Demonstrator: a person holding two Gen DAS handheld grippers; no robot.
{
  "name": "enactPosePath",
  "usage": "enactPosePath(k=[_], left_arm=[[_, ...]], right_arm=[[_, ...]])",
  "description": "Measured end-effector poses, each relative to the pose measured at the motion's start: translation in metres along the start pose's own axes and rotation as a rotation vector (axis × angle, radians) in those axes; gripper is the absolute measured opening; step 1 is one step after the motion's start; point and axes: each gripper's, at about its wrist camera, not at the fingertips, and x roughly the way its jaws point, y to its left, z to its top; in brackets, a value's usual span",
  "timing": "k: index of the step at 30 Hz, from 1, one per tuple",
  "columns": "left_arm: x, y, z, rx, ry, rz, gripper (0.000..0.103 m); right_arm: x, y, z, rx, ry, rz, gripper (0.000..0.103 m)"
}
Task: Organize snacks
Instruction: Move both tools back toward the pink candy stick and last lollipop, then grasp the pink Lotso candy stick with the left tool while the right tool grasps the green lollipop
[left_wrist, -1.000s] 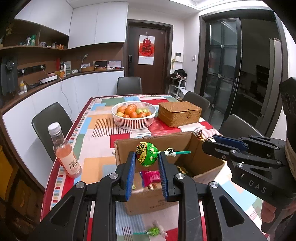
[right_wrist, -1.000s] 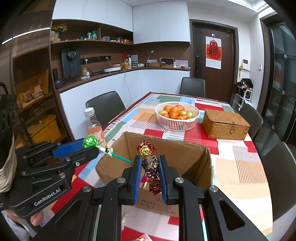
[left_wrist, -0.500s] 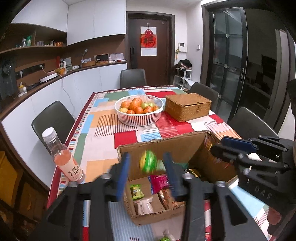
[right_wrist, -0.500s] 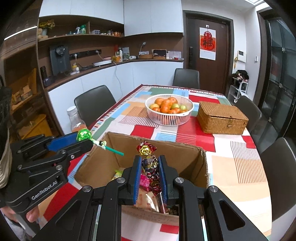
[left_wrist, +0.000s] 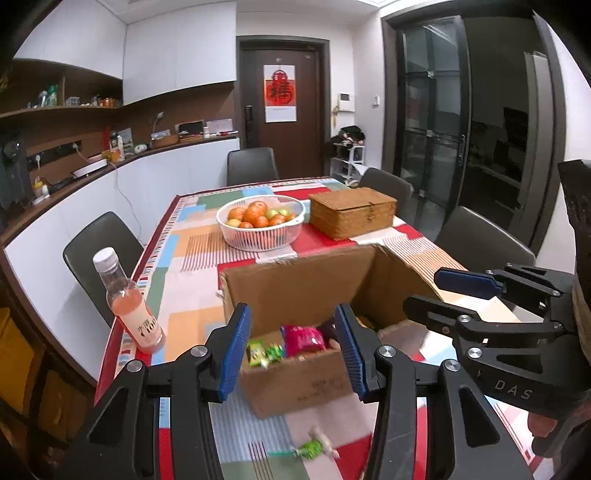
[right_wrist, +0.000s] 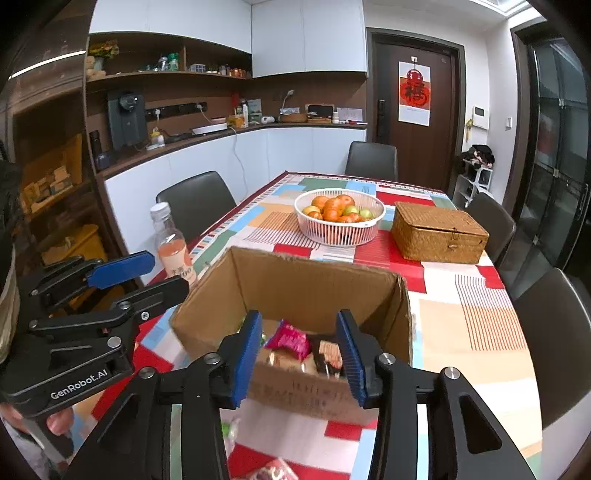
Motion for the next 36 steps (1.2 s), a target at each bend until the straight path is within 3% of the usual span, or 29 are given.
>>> enactPosePath(k=[10, 24, 36], left_arm=[[-0.009, -0.031, -0.048, 0.034, 0.095, -0.082, 0.047], [0.031, -0.067, -0.122, 0.063, 0.333, -0.184, 0.047], [0.065, -0.079, -0.162, 0.083, 0.463, -0.192, 0.047]], right_arm=[[-0.023, -0.002, -0.047, 0.006, 0.059, -0.010, 0.043], [-0.009, -0.017, -0.128, 0.094, 0.285, -0.012, 0.043], [0.013, -0.027, -0.177, 0.160, 0.435, -0.013, 0.043]])
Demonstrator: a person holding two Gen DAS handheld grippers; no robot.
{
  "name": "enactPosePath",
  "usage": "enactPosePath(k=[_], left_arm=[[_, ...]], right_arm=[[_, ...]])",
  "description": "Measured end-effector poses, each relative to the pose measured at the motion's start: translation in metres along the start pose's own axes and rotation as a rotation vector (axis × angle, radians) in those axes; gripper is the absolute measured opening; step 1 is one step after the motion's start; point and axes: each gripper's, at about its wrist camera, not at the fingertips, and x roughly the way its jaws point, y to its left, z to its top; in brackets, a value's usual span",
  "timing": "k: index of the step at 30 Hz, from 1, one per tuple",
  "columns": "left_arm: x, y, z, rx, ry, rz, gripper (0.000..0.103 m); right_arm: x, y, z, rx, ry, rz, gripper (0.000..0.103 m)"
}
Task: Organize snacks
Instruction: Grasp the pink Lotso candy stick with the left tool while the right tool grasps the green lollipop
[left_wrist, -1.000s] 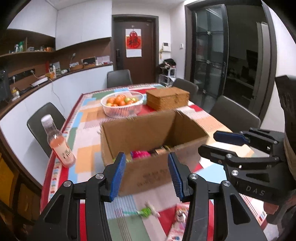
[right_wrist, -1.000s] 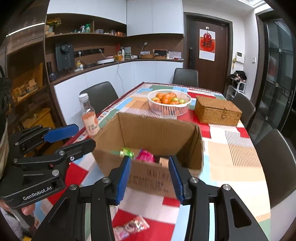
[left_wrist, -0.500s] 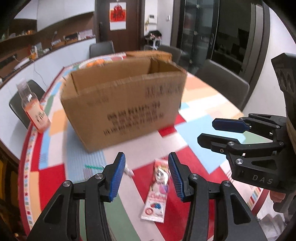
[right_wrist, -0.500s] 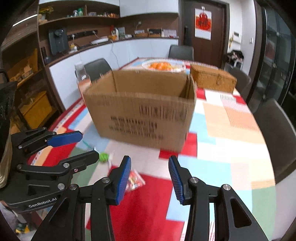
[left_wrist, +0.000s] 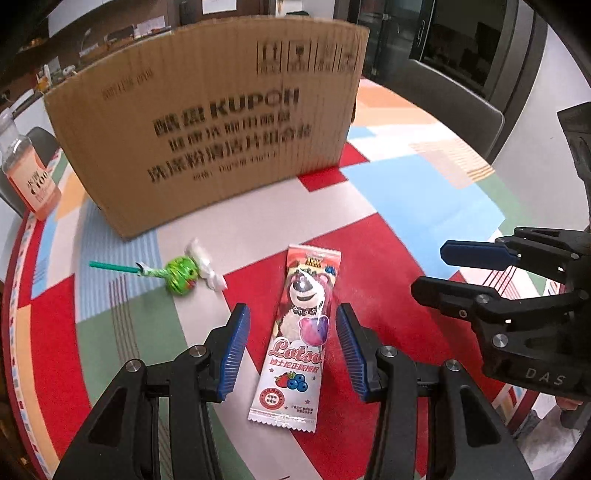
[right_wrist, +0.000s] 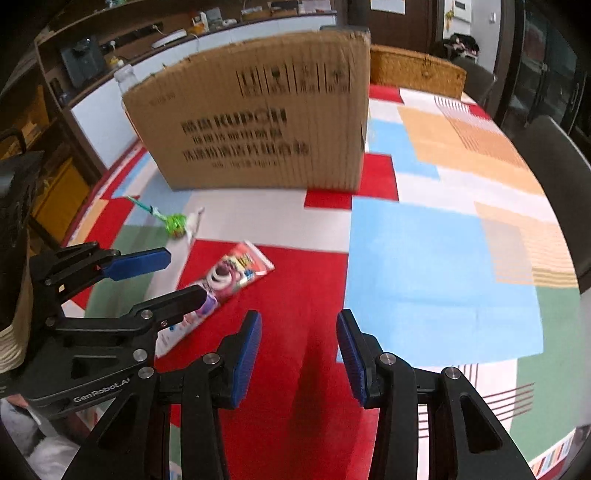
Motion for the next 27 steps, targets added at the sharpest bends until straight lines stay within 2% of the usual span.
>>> enactPosePath(k=[7, 11, 13, 18, 27], left_arm=[[0.020, -0.001, -0.001, 0.003, 0.037, 0.018, 0.047], [0.025, -0.008, 0.002, 0.022, 0.021, 0.039, 0.047], [0.025, -0.008, 0.002, 0.023, 0.012, 0.033, 0.037], [0.023, -0.005, 0.002, 0.016, -0.001, 0.025, 0.026], [-0.004, 0.009, -0.005, -0.055, -0.048, 0.001, 0.024]], right_arm=[[0.012, -0.005, -0.005, 0.019, 0.037, 0.001, 0.043], [0.015, -0.006, -0.005, 0.026, 0.044, 0.007, 0.043], [0.016, -0.008, -0.006, 0.032, 0.048, 0.014, 0.043], [0.017, -0.008, -0.005, 0.031, 0.052, 0.019, 0.043], [0.015, 0.003, 0.001, 0.007, 0.042, 0.042, 0.043]])
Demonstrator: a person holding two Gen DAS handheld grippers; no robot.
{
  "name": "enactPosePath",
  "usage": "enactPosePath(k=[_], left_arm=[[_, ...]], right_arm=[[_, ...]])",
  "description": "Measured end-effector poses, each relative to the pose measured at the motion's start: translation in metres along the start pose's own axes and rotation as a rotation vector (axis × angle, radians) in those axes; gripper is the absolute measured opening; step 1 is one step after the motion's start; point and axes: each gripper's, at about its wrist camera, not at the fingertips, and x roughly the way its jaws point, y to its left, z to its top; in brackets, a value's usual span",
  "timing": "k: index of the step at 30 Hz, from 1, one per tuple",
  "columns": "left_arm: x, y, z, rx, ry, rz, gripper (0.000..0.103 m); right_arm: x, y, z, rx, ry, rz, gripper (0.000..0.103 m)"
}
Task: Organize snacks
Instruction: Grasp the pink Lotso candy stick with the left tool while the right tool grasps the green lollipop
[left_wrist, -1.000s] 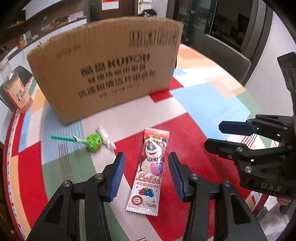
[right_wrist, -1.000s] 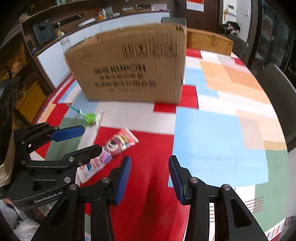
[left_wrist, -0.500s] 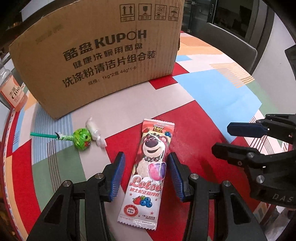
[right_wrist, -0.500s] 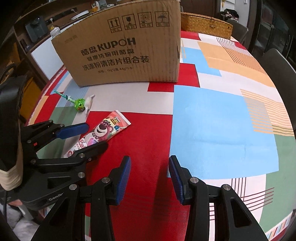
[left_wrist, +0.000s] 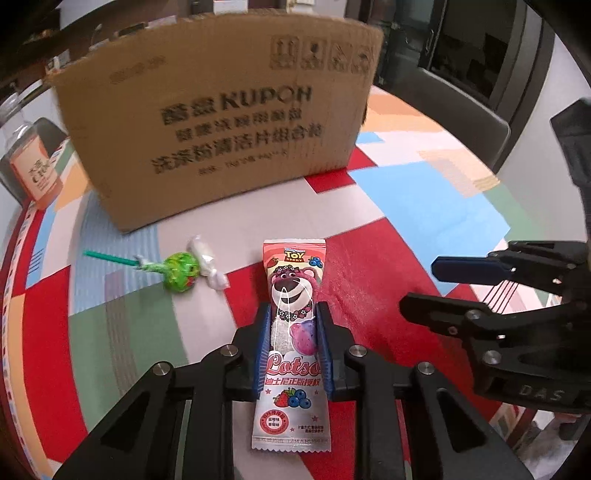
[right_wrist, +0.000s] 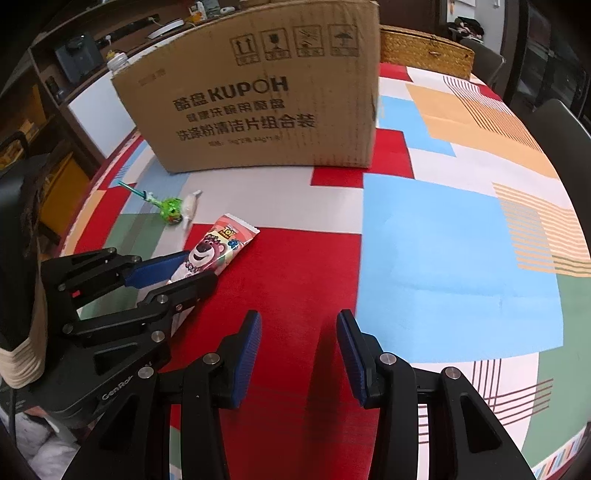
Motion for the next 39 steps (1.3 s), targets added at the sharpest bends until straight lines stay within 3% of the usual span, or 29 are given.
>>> enactPosePath(k=[6, 14, 25, 34, 39], left_arm=[[-0.036, 0.017, -0.006, -0.057, -0.066, 0.043, 0.024], [-0.064, 0.050, -0.024, -0.160, -0.090, 0.108, 0.024], [-0.072, 0.084, -0.038, -0.241, -0.114, 0.187, 0.024], [-0.068, 0.106, -0.042, -0.294, -0.120, 0.192, 0.024], [-0.065, 0.115, -0.045, -0.317, -0.122, 0.186, 0.024]], right_arm=[[-0.003, 0.016, 0.011, -0.040, -0.021, 0.018, 0.043], [-0.002, 0.052, 0.033, -0.135, -0.065, 0.043, 0.043], [0.021, 0.090, 0.062, -0.208, -0.078, 0.084, 0.043], [0.045, 0.115, 0.072, -0.263, -0.035, 0.087, 0.043], [0.055, 0.131, 0.078, -0.311, -0.016, 0.088, 0.037]])
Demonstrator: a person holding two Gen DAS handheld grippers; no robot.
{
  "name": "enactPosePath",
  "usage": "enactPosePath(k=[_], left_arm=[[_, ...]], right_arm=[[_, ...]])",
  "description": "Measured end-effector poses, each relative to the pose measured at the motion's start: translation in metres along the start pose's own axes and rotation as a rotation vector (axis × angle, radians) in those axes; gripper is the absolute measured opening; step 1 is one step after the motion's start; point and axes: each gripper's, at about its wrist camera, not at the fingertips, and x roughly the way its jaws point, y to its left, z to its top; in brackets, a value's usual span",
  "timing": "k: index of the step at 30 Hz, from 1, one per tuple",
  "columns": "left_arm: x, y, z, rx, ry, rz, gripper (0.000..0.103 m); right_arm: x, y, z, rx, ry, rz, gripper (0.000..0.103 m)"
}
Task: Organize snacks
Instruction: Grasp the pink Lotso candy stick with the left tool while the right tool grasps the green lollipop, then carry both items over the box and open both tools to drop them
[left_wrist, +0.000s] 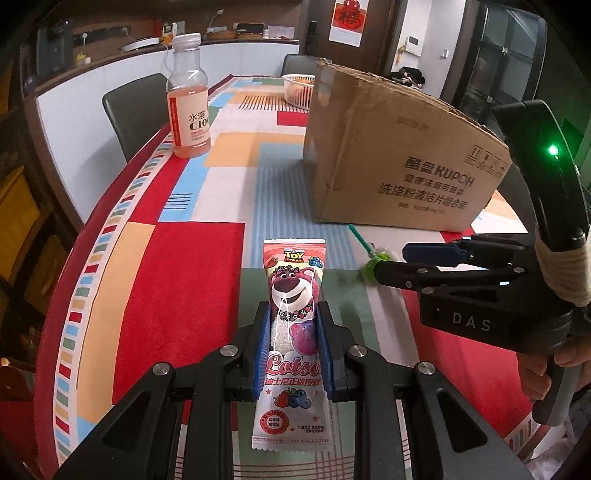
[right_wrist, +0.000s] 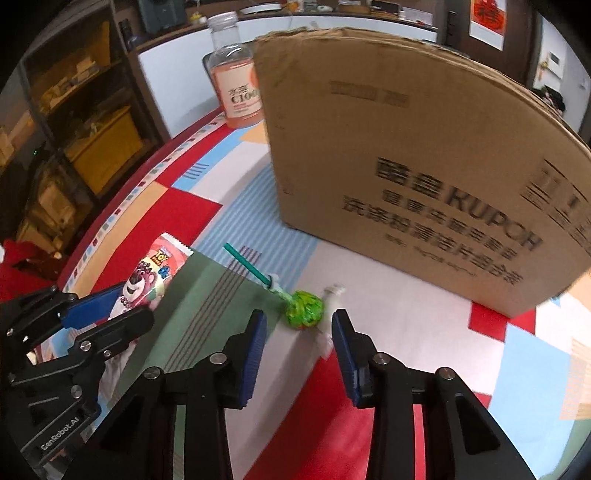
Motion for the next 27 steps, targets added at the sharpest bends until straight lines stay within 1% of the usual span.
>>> enactPosePath(k=[2, 4, 12, 13, 14, 15, 22, 27], left_arm=[[0.002, 0.002, 0.001, -0.004, -0.001, -0.003, 0.024], [0.005, 0.004, 0.001, -0.010, 0.001, -0.007, 0.024], [0.019, 0.006, 0.008, -0.024, 0.013, -0.026, 0.024], [0.021, 0.007, 0.009, -0.024, 0.014, -0.025, 0.024], [0.022, 0.007, 0.009, -0.026, 0.014, -0.023, 0.024], [0.022, 0.008, 0.010, -0.027, 0.015, -0.023, 0.024], [0.020, 0.007, 0.011, -0.025, 0.011, -0.019, 0.024], [0.008, 0.003, 0.014, -0.014, -0.019, -0.025, 0.024]], right_arm=[[0.003, 0.002, 0.003, -0.010, 0.006, 0.001, 0.037], [0.008, 0.003, 0.006, -0.014, 0.018, -0.005, 0.034], [0.029, 0.002, 0.011, -0.010, 0.065, -0.029, 0.034], [0.031, 0.001, 0.011, -0.009, 0.071, -0.031, 0.033], [0.034, 0.001, 0.010, -0.005, 0.078, -0.031, 0.029], [0.036, 0.000, 0.010, 0.001, 0.081, -0.027, 0.028], [0.035, 0.000, 0.008, 0.008, 0.069, -0.029, 0.027], [0.015, -0.005, 0.003, 0.028, 0.030, -0.019, 0.027]])
